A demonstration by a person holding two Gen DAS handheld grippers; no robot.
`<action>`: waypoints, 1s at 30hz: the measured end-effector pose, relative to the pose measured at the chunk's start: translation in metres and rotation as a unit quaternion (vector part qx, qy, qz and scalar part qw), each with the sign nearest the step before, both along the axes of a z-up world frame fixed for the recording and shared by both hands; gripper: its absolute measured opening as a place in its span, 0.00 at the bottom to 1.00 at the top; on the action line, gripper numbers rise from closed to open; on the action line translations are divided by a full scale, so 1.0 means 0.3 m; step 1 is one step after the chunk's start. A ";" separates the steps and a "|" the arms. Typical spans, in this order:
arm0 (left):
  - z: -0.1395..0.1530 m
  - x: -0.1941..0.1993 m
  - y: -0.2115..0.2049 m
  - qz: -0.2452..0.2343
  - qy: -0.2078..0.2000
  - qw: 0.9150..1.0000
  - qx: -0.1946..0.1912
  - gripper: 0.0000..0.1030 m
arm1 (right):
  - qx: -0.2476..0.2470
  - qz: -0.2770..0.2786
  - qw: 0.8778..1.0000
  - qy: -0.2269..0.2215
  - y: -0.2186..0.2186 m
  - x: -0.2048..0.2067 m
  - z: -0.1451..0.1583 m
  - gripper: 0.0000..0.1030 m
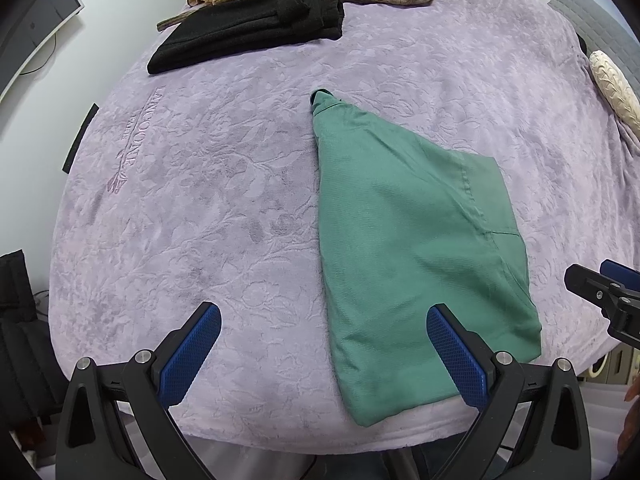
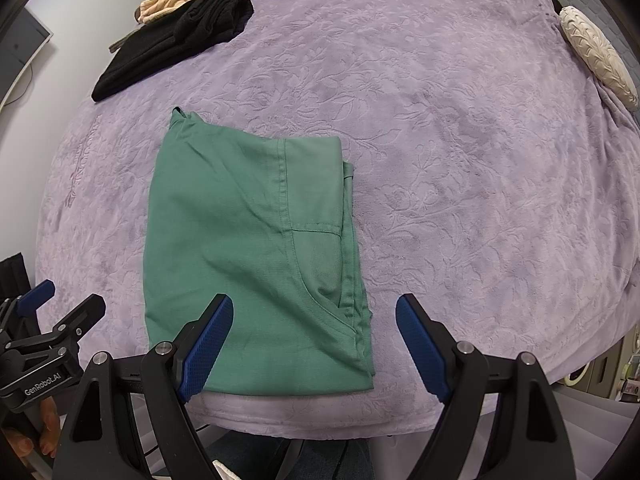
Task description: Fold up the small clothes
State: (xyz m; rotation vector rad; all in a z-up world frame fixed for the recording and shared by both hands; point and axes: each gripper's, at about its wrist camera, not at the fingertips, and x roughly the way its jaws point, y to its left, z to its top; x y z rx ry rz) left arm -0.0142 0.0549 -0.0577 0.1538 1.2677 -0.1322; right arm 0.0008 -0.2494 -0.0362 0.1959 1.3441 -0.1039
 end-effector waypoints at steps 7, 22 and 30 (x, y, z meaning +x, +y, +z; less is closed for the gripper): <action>-0.004 -0.002 0.001 0.001 0.002 1.000 0.000 1.00 | 0.001 0.000 1.000 0.001 0.006 0.002 0.000 0.83; 0.000 -0.006 0.000 -0.003 0.001 1.000 0.000 1.00 | 0.002 -0.001 1.000 0.002 0.018 -0.002 -0.009 0.83; -0.006 0.001 -0.002 -0.002 0.006 1.000 -0.003 1.00 | 0.002 -0.001 1.000 0.004 0.021 0.000 -0.015 0.83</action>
